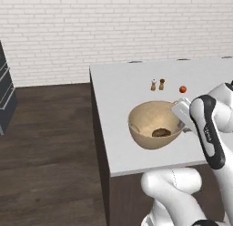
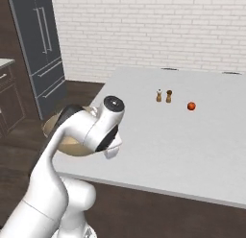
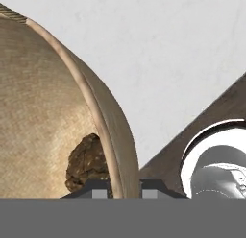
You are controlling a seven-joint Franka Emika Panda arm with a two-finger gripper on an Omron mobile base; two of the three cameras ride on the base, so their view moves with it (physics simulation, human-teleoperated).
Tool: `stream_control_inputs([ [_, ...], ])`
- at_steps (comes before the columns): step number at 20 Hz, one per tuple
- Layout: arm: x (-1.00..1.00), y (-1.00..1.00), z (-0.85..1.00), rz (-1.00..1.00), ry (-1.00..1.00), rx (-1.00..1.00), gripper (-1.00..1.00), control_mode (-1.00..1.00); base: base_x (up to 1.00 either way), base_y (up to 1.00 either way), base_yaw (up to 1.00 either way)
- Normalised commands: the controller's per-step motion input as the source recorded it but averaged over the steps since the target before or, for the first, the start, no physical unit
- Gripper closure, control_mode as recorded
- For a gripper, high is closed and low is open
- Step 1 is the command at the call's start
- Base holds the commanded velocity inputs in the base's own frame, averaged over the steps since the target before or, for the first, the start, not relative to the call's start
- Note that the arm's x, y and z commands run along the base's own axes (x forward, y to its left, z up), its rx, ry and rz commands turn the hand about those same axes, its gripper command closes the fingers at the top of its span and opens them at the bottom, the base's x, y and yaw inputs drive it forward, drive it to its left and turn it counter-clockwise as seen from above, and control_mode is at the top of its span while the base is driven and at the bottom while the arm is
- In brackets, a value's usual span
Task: Open the cabinet, pick up the bread from the cabinet and place it in the basket. Then move the basket to the dining counter.
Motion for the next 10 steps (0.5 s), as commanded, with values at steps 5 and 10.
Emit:
stream_control_inputs([
  [5,1.0,-0.38,-0.36,0.12,-0.01,0.04,1.0,-1.0,0.0,0.0,0.0],
  [10,0.89,-0.37,-0.14,0.1,-0.04,0.05,1.0,-1.0,0.0,0.0,0.0],
])
